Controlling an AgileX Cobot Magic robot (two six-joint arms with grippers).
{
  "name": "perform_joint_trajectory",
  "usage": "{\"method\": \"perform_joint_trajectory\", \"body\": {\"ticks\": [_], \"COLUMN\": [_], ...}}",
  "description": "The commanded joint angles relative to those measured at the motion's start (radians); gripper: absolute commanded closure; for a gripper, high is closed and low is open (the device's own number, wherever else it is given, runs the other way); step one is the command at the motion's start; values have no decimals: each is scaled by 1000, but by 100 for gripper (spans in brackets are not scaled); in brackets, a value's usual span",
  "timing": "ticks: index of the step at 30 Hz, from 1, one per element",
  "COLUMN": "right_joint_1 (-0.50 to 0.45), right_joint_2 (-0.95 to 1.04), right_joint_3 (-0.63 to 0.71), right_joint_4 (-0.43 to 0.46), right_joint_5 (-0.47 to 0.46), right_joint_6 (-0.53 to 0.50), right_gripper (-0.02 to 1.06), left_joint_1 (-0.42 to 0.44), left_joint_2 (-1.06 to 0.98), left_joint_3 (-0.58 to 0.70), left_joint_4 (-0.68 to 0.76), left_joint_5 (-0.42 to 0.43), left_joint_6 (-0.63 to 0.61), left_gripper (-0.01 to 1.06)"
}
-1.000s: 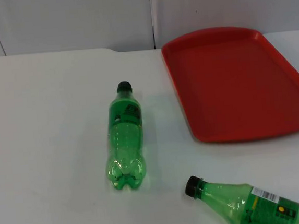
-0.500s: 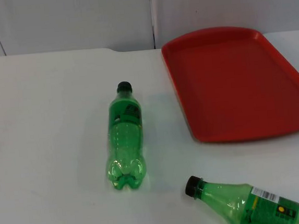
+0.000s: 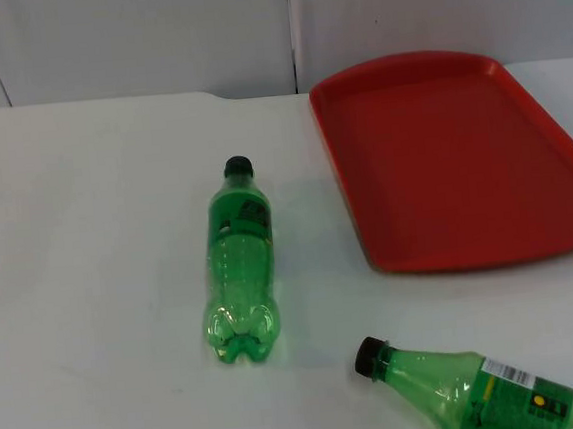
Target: Place the bottle upright on the tray.
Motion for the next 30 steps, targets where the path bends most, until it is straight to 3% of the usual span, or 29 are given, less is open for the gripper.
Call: {"method": "perform_joint_trajectory", "body": {"ticks": [1, 15, 21, 30], "right_joint_1": [-5, -5, -5, -5], "right_joint_2": [-3, -3, -3, -3], "right_joint_3": [1, 1, 1, 1], "right_joint_4": [-5, -5, -5, -5], "right_joint_5": [-6, -6, -6, -6], "right_joint_6": [-5, -5, -5, -5], "right_gripper": [0, 0, 0, 0], "left_joint_1": [-8, -149, -213, -261], "left_joint_2": [47, 254, 385, 521], "left_joint_3": [-29, -100, -132, -199], "left_joint_4": [-45, -10, -26, -35], "left_joint_5": [4, -16, -85, -116], "left_joint_6": [25, 32, 10, -35], "left_gripper": [0, 0, 0, 0]}}
